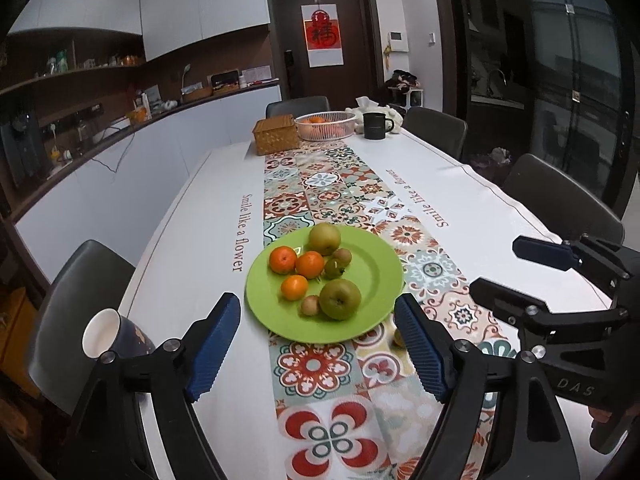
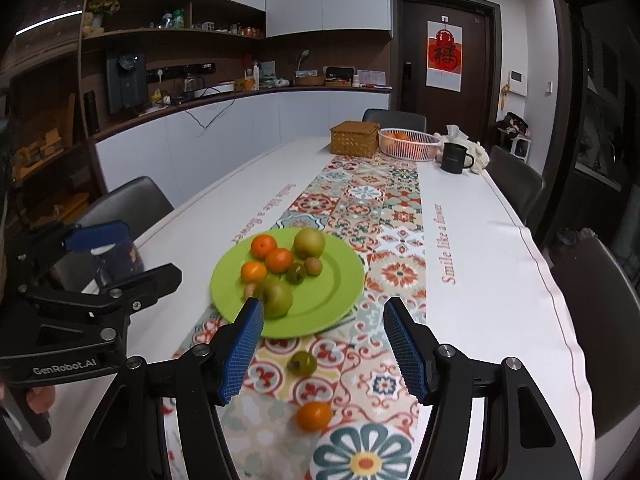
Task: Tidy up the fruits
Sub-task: 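Withdraw both tools from the plate toward the last lime and orange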
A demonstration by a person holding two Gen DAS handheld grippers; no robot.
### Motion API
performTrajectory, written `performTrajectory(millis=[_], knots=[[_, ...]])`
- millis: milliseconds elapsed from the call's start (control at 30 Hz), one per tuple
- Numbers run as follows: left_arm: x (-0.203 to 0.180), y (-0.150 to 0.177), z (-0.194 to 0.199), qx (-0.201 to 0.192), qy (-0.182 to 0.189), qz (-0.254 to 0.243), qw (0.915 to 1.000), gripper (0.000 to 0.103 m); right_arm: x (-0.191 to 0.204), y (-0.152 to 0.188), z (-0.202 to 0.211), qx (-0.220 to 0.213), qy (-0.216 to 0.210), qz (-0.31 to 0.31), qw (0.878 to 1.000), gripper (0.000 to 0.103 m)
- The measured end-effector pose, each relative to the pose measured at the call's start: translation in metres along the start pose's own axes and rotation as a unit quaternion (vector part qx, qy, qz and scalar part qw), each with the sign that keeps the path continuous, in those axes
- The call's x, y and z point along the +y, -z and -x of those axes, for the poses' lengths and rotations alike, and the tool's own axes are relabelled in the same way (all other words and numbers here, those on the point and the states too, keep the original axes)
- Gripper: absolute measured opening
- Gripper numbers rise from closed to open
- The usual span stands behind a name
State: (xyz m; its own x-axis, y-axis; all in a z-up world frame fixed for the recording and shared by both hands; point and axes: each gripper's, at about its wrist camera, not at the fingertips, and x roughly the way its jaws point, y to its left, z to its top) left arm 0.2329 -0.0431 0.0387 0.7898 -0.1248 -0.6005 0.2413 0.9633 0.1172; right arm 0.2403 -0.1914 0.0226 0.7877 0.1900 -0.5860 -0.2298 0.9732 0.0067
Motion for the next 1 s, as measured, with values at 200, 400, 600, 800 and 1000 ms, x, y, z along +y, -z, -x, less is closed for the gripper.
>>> performTrajectory(millis=[200, 400, 600, 800, 1000], knots=[[-0.010, 0.018, 0.001, 0.013, -0.001, 0.004, 0.9999, 0.081, -0.002, 0.024, -0.005, 0.030, -0.011, -0.004, 0.999, 0.063], [-0.017, 0.039, -0.013, 0.046, -0.007, 0.005, 0.9989, 0.081, -0.003, 0.046, -0.019, 0.066, -0.018, -0.003, 0.998, 0.063], [-0.018, 0.058, -0.035, 0.085, -0.011, 0.006, 0.9963, 0.081, -0.005, 0.063, -0.042, 0.106, -0.022, -0.010, 0.994, 0.063], [-0.021, 0.070, -0.054, 0.112, -0.009, 0.007, 0.9937, 0.081, -0.006, 0.075, -0.065, 0.144, -0.025, -0.017, 0.989, 0.056], [-0.024, 0.076, -0.067, 0.129, -0.002, 0.007, 0.9916, 0.081, -0.003, 0.082, -0.082, 0.162, -0.021, -0.017, 0.986, 0.050]])
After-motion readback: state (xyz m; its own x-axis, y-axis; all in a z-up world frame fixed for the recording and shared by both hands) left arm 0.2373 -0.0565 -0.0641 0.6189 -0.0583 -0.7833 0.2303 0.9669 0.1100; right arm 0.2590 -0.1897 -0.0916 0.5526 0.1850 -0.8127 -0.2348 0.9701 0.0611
